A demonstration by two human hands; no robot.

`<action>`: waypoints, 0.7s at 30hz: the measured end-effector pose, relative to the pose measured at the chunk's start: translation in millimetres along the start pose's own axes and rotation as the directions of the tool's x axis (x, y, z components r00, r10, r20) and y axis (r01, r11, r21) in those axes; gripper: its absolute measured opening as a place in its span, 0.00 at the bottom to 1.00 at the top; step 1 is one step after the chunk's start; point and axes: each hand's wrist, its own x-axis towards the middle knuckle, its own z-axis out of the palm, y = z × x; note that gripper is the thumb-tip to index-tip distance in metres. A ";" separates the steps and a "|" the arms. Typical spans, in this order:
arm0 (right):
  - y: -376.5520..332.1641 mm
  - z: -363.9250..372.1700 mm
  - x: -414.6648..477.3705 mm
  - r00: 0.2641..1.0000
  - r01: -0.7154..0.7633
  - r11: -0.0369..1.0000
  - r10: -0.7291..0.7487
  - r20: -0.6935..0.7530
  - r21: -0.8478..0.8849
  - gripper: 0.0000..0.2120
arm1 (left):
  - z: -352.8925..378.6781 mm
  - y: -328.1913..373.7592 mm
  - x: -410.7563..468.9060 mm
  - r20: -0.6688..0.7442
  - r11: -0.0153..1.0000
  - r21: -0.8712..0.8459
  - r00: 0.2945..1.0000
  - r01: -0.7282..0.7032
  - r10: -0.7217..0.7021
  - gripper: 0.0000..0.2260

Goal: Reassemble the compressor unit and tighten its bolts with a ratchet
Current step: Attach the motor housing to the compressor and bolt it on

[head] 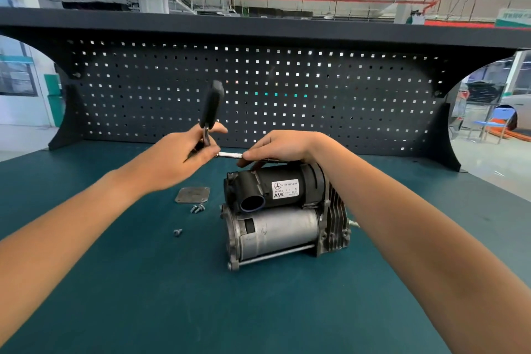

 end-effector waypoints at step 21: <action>5.7 2.4 6.9 1.000 0.003 0.999 -0.002 -0.019 0.037 0.09 | 31.6 12.2 -9.5 -0.092 0.819 -0.541 0.953 0.194 -0.287 0.06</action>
